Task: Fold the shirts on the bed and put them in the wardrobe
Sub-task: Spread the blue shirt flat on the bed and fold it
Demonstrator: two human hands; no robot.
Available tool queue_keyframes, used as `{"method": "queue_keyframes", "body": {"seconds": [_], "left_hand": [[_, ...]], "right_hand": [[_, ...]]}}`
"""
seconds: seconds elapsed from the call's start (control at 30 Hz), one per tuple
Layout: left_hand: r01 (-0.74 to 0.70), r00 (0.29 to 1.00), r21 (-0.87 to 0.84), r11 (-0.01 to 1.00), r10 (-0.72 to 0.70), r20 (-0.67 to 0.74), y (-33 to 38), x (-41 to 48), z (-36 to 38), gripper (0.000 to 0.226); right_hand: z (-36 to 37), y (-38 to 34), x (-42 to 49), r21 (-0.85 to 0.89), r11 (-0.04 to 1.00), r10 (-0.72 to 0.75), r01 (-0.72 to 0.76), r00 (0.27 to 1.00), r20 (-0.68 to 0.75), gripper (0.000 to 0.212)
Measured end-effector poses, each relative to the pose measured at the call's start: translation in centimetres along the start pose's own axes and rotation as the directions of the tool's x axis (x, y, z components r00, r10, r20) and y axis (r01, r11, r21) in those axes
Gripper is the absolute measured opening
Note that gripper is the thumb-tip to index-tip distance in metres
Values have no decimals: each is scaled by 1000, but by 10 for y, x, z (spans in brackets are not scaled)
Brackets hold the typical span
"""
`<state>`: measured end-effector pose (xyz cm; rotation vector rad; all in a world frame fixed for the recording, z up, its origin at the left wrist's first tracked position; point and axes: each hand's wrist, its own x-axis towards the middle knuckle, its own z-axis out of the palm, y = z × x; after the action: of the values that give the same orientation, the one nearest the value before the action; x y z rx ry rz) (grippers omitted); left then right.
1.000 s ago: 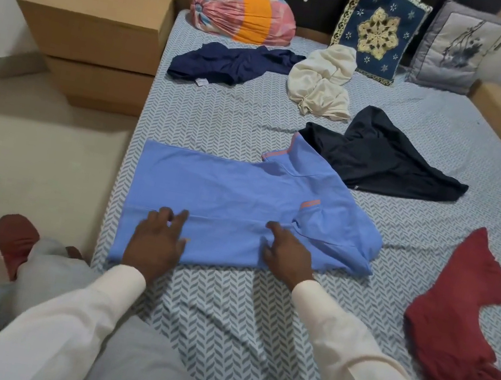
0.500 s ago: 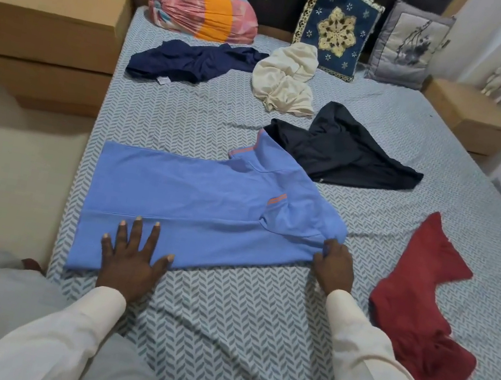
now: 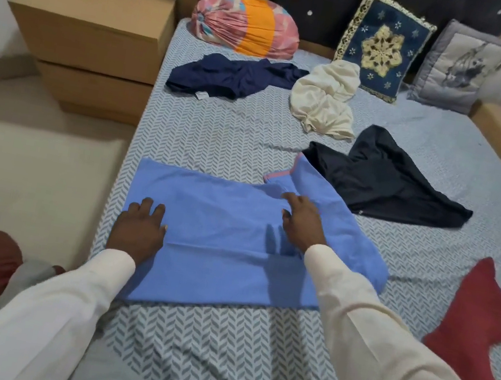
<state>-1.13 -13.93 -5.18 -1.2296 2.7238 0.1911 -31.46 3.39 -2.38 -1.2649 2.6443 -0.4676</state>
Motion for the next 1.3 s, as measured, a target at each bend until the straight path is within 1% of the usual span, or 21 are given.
{"method": "queue_keyframes", "body": {"seconds": [0.07, 0.17, 0.23, 0.3, 0.37, 0.43, 0.53, 0.6, 0.63, 0.7, 0.77, 0.8, 0.87, 0.93, 1.0, 1.1, 1.2, 1.3], "left_hand": [[7, 999, -59, 998, -4, 51, -10, 28, -11, 54], [-11, 990, -76, 997, 22, 140, -23, 69, -32, 66], [-66, 985, -32, 997, 70, 159, -32, 95, -41, 72], [-107, 980, -4, 994, 107, 166, -39, 116, -47, 73], [-118, 978, -2, 993, 116, 172, -45, 134, -50, 73], [-96, 982, -11, 995, 97, 163, -50, 143, -52, 66], [-120, 988, -27, 992, 122, 100, -57, 141, -60, 30], [-150, 988, -36, 988, 151, 41, -62, 128, -61, 18], [-162, 987, -56, 985, 163, 10, -65, 121, -58, 18], [-185, 983, -85, 979, 185, 0, -68, 108, -51, 32], [-170, 982, -59, 984, 174, 66, -68, 105, -45, 58], [-148, 984, -30, 989, 150, 98, -66, 109, -45, 67], [-121, 987, 15, 993, 118, 111, -62, 118, -48, 73], [-119, 985, 45, 992, 113, 131, -57, 125, -51, 70], [-112, 983, 46, 993, 103, 153, -53, 128, -53, 58], [-103, 985, 40, 994, 96, 146, -51, 129, -54, 39], [-78, 984, 52, 996, 69, 164, -53, 132, -55, 38], [-44, 991, 4, 999, 43, 124, -55, 136, -57, 29]], "right_hand": [[2, -15, 29, -145, 989, -19, 35, 994, 110, 52], [1, -26, 60, -342, 940, 52, 18, 980, 194, 63], [2, -27, 75, -423, 906, 105, -5, 971, 214, 60], [5, -26, 86, -457, 889, 147, -32, 965, 218, 49], [9, -23, 93, -439, 896, 156, -67, 973, 170, 34], [11, -18, 93, -382, 918, 151, -109, 985, 82, 24], [5, -15, 85, -262, 952, 151, -158, 987, -47, 14], [0, -10, 73, -202, 969, 125, -145, 986, -110, 12], [-2, -7, 66, -183, 975, 102, -126, 986, -135, 11], [-3, -1, 51, -143, 987, 55, -78, 986, -159, 9], [-4, 5, 40, -106, 994, 21, -40, 985, -169, 6], [-5, 7, 37, -100, 994, 19, -36, 985, -169, 6], [-8, 7, 37, -112, 993, 25, -42, 989, -146, 9], [-10, 4, 37, -130, 990, 37, -51, 993, -110, 11], [-10, 2, 36, -137, 989, 51, -63, 994, -92, 12], [-9, -1, 35, -151, 984, 84, -96, 993, -79, 13], [-7, -6, 40, -183, 976, 104, -116, 992, -71, 13], [-8, -10, 45, -191, 971, 134, -146, 988, -74, 12]]}}
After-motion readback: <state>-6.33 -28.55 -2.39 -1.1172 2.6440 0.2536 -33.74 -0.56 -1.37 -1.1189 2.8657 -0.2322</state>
